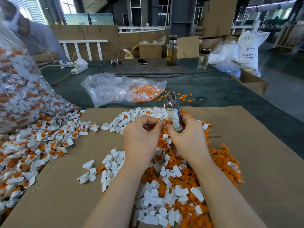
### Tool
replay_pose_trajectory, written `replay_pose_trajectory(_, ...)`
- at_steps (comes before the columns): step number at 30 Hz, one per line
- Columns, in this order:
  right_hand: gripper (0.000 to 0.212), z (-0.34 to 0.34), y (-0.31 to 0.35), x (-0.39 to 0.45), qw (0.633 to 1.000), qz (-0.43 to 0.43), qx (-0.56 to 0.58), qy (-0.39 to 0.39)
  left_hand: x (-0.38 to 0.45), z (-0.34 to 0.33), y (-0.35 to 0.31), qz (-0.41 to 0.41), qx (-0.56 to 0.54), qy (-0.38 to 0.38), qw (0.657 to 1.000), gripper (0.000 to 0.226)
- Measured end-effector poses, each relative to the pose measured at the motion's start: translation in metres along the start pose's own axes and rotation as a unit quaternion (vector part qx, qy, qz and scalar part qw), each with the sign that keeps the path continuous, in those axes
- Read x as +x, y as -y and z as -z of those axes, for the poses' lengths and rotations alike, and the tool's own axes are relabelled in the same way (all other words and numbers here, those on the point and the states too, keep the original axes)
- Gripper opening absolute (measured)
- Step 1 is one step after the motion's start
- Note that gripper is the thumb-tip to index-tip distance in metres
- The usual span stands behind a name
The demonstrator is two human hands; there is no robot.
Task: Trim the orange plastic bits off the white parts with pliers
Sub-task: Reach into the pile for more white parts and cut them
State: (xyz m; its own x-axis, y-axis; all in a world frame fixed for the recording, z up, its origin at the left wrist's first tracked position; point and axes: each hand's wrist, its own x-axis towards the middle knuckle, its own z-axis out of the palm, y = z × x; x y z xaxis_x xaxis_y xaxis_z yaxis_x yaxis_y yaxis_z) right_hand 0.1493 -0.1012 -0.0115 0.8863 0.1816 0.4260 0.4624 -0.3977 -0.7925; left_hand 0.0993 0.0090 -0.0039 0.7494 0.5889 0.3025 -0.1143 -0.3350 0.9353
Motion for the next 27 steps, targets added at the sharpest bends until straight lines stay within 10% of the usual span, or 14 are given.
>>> replay_pose_trajectory(20, 0.017, 0.026, 0.004, 0.001, 0.962, -0.034, 0.025, 0.269, 0.007, 0.014, -0.001, 0.026, -0.142, -0.021, 0.989, 0.01)
replay_pose_trajectory(27, 0.01, 0.015, 0.003, 0.0, 0.988, -0.001, 0.029, 0.149, 0.007, 0.013, 0.0, 0.031, -0.111, -0.006, 0.993, 0.007)
